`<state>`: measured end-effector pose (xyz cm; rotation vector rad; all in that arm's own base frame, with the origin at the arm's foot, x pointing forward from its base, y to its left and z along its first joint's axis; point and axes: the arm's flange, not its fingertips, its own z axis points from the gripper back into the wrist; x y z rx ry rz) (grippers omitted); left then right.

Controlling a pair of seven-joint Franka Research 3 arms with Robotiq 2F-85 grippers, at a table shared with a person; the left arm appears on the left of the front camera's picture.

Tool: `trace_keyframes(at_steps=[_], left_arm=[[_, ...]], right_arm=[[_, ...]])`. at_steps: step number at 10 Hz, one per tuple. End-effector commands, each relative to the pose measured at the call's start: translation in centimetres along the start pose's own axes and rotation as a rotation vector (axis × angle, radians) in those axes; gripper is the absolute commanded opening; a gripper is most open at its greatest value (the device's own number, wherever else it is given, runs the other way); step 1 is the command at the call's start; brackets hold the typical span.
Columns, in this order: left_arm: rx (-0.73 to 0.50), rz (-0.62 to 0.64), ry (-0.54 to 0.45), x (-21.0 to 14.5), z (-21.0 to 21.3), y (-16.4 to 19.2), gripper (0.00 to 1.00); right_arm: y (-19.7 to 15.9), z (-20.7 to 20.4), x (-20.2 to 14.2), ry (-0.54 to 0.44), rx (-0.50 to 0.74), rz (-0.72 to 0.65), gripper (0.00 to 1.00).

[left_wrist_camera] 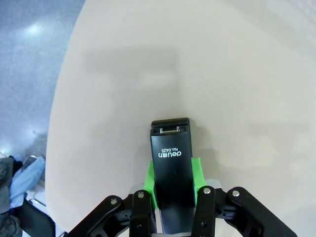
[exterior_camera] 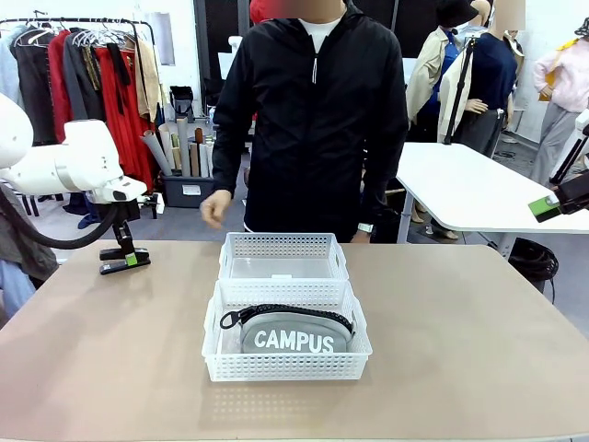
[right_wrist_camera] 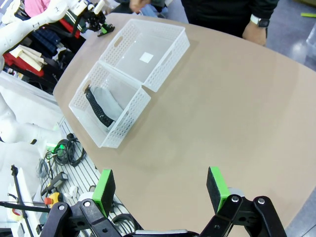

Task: Distribute items into two baskets.
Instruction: Pick up the Stapler that the person points to.

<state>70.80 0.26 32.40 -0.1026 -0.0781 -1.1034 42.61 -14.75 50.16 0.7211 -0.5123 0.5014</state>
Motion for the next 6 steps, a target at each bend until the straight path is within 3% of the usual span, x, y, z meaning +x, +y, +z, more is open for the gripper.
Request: trace_keyframes(at_steps=[1, 4, 6], left_arm=[[0.000, 0.000, 0.000, 0.0, 0.0, 0.0, 0.00], [0.089, -0.020, 0.000, -0.1, 7.5, -2.3, 0.00], [0.071, -0.042, -0.003, 0.3, 12.8, -4.2, 0.00]], right_arm=[[0.1, 0.0, 0.2, -0.004, -0.012, 0.004, 0.98], [0.1, 0.0, 0.2, -0.004, -0.012, 0.004, 0.98], [0.1, 0.0, 0.2, -0.004, -0.012, 0.004, 0.98]])
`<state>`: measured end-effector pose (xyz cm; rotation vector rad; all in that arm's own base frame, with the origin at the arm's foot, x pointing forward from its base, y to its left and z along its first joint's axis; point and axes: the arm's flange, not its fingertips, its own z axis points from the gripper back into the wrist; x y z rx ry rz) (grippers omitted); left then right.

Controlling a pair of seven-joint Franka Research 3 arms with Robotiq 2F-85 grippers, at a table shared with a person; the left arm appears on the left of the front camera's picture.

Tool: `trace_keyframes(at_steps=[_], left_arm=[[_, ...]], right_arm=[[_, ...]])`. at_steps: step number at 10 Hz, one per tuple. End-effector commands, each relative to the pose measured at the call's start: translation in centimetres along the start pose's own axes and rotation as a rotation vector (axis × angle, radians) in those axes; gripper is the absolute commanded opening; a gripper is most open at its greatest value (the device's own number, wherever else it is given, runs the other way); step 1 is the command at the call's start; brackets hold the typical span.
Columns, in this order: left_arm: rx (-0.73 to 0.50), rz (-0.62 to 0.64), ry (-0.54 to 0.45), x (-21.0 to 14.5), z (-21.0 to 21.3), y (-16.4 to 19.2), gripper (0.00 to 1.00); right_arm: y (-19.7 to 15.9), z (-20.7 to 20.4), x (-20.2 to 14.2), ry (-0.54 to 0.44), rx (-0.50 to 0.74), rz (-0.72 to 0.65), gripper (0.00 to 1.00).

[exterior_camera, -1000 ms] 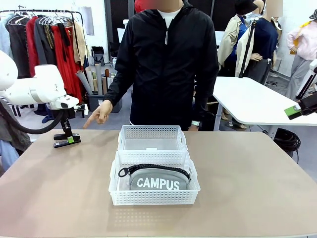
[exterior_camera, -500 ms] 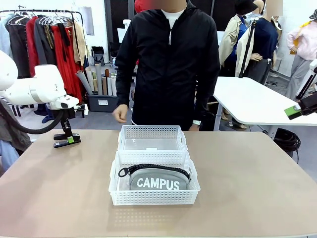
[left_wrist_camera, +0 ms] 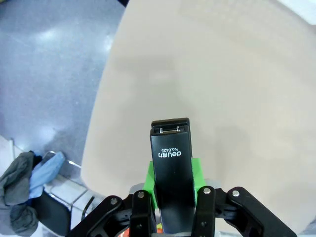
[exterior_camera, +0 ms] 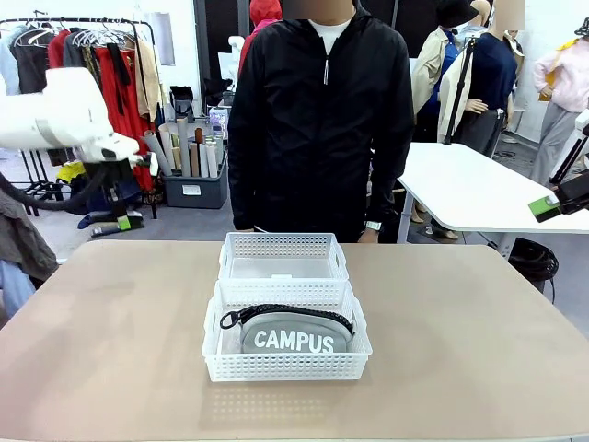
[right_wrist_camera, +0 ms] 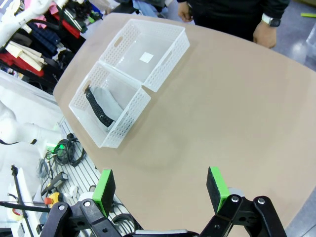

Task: Distribute items into two baskets.
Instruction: Pick up the Stapler that the person points to.

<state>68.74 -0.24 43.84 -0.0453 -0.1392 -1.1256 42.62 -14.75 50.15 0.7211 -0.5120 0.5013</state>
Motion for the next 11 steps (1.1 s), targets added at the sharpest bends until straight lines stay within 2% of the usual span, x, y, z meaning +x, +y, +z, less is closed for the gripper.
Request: trace_keyframes(at_steps=[1, 3, 5, 7, 8, 11], left_arm=[[0.016, -0.008, 0.031, -0.4, 3.8, -2.8, 0.00], [0.019, -0.017, 0.034, -0.6, 6.9, -6.0, 0.00], [0.078, -0.001, 0.042, -0.7, 7.9, -8.1, 0.00], [0.080, -0.002, 0.055, -0.9, 7.9, -9.6, 0.00], [0.038, -0.020, 0.024, 0.0, 8.7, -7.6, 0.00], [0.038, -0.020, 0.024, 0.0, 8.7, -7.6, 0.00]], right_arm=[[0.1, 0.0, 0.2, -0.004, -0.012, 0.005, 0.98], [0.1, 0.0, 0.2, -0.004, -0.012, 0.005, 0.98], [0.1, 0.0, 0.2, -0.004, -0.012, 0.005, 0.98], [0.1, 0.0, 0.2, -0.004, -0.012, 0.005, 0.98], [0.1, 0.0, 0.2, -0.004, -0.012, 0.005, 0.98], [0.1, 0.0, 0.2, -0.004, -0.012, 0.005, 0.98]])
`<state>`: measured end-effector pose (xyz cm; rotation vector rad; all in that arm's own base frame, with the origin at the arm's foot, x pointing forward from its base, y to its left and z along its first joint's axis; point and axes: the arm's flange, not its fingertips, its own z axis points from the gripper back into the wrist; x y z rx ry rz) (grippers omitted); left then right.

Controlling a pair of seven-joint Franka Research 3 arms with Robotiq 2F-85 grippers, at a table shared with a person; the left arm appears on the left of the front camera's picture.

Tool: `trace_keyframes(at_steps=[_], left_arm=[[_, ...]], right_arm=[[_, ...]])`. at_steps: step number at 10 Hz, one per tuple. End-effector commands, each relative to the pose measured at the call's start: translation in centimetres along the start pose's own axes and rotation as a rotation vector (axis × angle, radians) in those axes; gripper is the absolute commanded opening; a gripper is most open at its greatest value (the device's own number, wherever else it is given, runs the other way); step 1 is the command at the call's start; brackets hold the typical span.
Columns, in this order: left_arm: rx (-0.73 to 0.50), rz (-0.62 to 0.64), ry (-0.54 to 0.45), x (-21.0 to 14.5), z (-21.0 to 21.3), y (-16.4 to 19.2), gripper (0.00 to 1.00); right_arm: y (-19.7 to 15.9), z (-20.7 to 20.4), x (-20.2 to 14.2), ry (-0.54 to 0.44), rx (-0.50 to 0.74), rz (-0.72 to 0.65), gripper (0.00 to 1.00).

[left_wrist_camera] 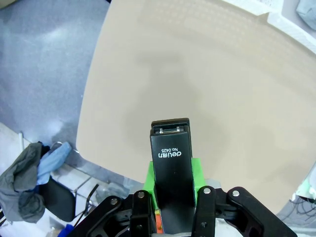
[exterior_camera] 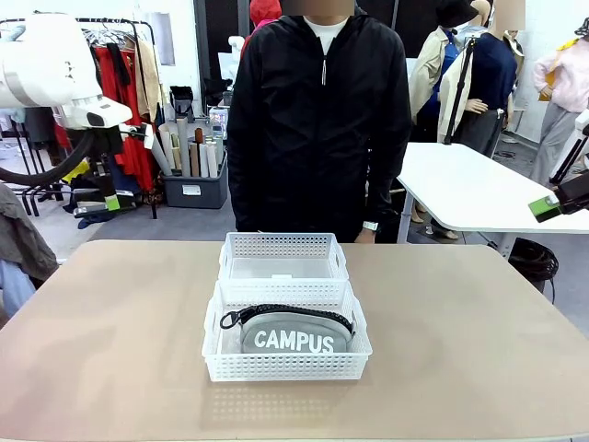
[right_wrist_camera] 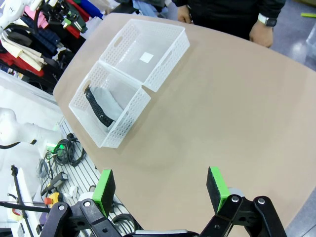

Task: Distribute items into two baskets.
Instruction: Pick up the Stapler that the person points to, then place the picked Stapler into the Organizing basket as instructed by the person.

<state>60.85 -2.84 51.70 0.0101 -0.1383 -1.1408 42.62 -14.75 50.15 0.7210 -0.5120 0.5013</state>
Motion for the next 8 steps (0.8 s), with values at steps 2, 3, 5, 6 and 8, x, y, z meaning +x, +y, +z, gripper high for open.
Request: trace_keyframes(at_steps=[2, 3, 5, 6, 8], left_arm=[[-0.005, -0.002, -0.005, -0.07, 0.49, 0.41, 0.00], [-0.005, -0.002, -0.005, -0.07, 0.49, 0.41, 0.00], [-0.005, -0.002, -0.005, -0.07, 0.49, 0.41, 0.00], [-0.005, -0.002, -0.005, -0.07, 0.49, 0.41, 0.00], [-0.005, -0.002, -0.005, -0.07, 0.49, 0.41, 0.00]], right_arm=[[0.06, 0.05, 0.21, -0.005, -0.012, 0.005, 0.98], [0.06, 0.05, 0.21, -0.005, -0.012, 0.005, 0.98], [0.06, 0.05, 0.21, -0.005, -0.012, 0.005, 0.98], [0.06, 0.05, 0.21, -0.005, -0.012, 0.005, 0.98], [0.06, 0.05, 0.21, -0.005, -0.012, 0.005, 0.98]])
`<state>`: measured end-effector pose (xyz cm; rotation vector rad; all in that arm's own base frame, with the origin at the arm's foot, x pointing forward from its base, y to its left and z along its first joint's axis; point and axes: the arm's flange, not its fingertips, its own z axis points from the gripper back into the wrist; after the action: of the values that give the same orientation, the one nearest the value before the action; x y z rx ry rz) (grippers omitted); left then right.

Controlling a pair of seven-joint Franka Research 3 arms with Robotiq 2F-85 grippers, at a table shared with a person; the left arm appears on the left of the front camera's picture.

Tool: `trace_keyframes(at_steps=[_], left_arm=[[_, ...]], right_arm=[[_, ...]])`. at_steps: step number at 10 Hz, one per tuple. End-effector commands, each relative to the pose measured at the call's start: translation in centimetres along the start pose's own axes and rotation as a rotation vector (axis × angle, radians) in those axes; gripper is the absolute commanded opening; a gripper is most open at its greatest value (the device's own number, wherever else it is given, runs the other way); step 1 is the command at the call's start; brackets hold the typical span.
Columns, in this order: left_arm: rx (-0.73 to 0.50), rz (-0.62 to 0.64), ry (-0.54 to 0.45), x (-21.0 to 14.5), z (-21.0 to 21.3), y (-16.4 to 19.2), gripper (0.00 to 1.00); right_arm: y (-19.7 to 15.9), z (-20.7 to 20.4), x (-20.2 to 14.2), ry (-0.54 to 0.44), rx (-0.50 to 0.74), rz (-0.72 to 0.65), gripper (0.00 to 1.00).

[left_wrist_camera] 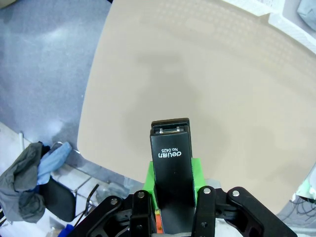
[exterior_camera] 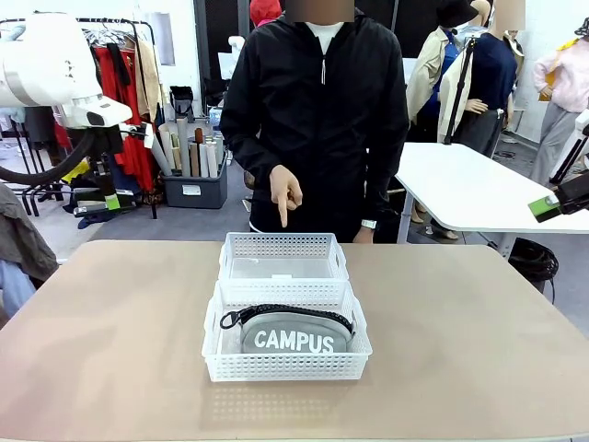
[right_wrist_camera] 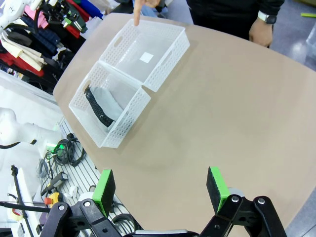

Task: Distribute items into two baskets.
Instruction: Place the picked Stapler into the Organizing basket as instructed by the person.

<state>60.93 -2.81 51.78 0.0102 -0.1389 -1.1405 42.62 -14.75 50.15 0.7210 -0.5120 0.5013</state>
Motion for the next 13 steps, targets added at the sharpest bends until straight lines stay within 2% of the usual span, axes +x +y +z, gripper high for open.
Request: trace_keyframes(at_steps=[1, 8, 10, 13], left_arm=[[-0.005, -0.002, -0.004, -0.1, 0.4, 0.3, 0.00], [0.000, 0.000, 0.000, 0.0, 0.0, 0.0, 0.00], [0.006, 0.009, -0.003, 2.4, -0.1, -0.3, 0.00], [-0.015, -0.018, -0.065, 3.8, 0.3, -2.9, 0.00]], right_arm=[[0.1, 0.1, 0.2, -0.005, -0.012, 0.005, 0.98], [0.1, 0.1, 0.2, -0.005, -0.012, 0.005, 0.98], [0.1, 0.1, 0.2, -0.005, -0.012, 0.005, 0.98], [0.1, 0.1, 0.2, -0.005, -0.012, 0.005, 0.98]])
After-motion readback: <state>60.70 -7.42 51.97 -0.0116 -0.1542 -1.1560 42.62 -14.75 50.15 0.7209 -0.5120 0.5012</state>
